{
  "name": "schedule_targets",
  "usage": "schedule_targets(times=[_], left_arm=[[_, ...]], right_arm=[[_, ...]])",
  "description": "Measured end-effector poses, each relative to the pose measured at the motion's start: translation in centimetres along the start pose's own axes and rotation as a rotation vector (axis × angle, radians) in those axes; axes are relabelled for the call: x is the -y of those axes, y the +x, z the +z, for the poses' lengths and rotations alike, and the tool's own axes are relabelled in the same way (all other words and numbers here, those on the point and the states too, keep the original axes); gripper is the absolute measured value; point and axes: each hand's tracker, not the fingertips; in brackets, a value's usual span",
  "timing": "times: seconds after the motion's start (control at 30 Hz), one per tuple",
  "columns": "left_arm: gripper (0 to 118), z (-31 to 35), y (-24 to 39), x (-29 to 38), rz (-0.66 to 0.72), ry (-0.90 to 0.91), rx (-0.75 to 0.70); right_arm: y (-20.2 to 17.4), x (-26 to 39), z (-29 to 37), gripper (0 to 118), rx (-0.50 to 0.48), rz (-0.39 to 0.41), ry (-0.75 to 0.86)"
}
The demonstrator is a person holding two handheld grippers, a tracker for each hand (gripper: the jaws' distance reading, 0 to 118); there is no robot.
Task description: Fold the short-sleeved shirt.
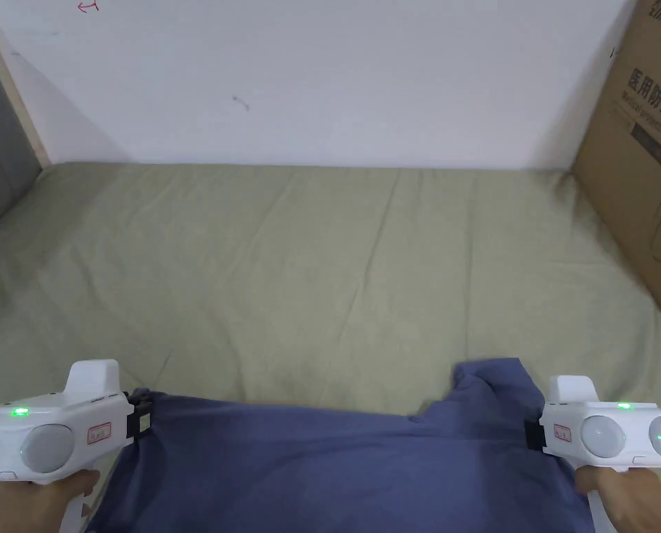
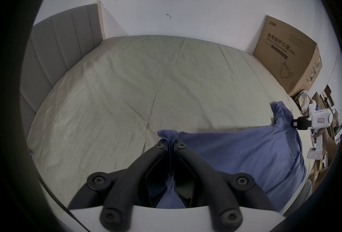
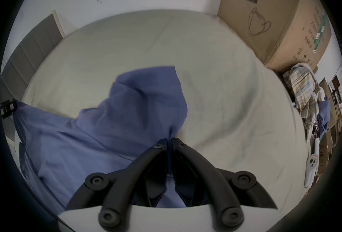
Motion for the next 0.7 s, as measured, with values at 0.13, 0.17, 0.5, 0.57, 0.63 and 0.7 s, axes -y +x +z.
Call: schedule_targets(times=[0.13, 0.17, 0.5, 0.57, 0.63, 0.7], left_arm=[[2, 1.9, -0.7, 1.0, 0.030, 0.006, -0.006], [2, 2.7, -0.6, 1.4, 0.033, 0.008, -0.010], [2, 11.3, -1.9, 8.1, 0.087, 0.015, -0.025], [2, 12.2, -2.2, 10.0, 0.092, -0.002, -0.027], [2, 12.9, -2.4, 12.2, 0.105, -0.026, -0.030], [2, 12.0, -3.7, 14.6, 0.129, -0.060, -0.032]], right_arm=[[0.8, 1.2, 5.6, 2, -0.054, -0.003, 0.108], [1.0, 1.7, 7.3, 2, -0.062, -0.008, 0.131], [2.6, 10.7, 19.6, 2, -0.177, -0.066, 0.227], [2.6, 13.3, 20.5, 2, -0.185, -0.076, 0.220], [2.1, 15.7, 21.0, 2, -0.187, -0.095, 0.204], [1.9, 18.2, 20.7, 2, -0.172, -0.101, 0.170]])
